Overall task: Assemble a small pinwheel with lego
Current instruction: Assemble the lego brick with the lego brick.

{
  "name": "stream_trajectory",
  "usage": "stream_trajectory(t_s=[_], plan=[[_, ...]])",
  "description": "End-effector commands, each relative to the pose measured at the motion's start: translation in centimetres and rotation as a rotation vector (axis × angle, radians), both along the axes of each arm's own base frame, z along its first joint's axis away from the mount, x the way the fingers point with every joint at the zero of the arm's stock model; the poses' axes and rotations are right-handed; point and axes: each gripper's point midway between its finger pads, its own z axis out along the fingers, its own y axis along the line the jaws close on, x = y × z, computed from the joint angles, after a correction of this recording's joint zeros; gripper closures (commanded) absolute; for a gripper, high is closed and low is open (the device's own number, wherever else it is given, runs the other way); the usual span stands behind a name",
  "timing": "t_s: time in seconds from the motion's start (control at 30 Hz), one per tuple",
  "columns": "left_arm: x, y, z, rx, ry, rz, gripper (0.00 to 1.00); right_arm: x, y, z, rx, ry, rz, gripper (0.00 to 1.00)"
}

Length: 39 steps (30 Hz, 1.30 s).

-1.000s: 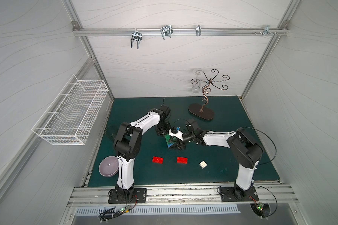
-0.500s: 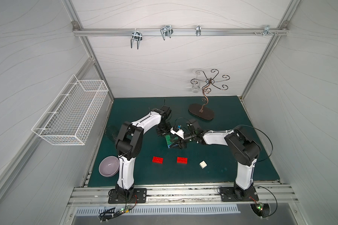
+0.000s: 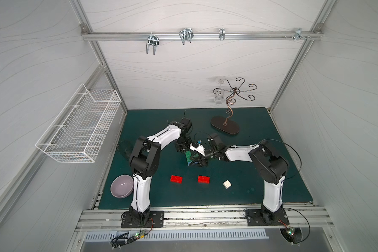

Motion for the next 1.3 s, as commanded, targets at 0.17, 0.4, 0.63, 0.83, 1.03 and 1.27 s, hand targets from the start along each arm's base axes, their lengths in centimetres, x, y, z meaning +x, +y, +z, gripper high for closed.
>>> stream_trajectory(t_s=[0.17,0.4,0.63,0.83,1.03,1.27], plan=[[0.3,-0.4,-0.1,0.019,0.002,-0.025,1.0,0.4,-0.5,-1.1,-0.064,0.05,-0.063,0.46],[0.1,-0.5,-0.3,0.02,0.006,-0.031,1.0,1.9,-1.0,-2.3,-0.157,0.119,-0.118,0.49],[0.1,-0.7,-0.5,0.014,0.014,-0.036,1.0,0.8,-1.8,-4.5,-0.21,0.13,-0.117,0.5],[-0.2,-0.8,-0.8,0.014,0.024,-0.038,1.0,0.3,-2.6,-6.6,-0.3,0.098,-0.131,0.5],[-0.1,-0.9,-0.7,0.008,0.021,-0.039,1.0,1.0,-3.2,-8.0,-0.38,0.081,-0.179,0.52],[0.1,-1.1,-0.2,0.002,0.016,-0.042,1.0,-0.9,-4.6,-9.1,-0.34,0.039,-0.189,0.54]])
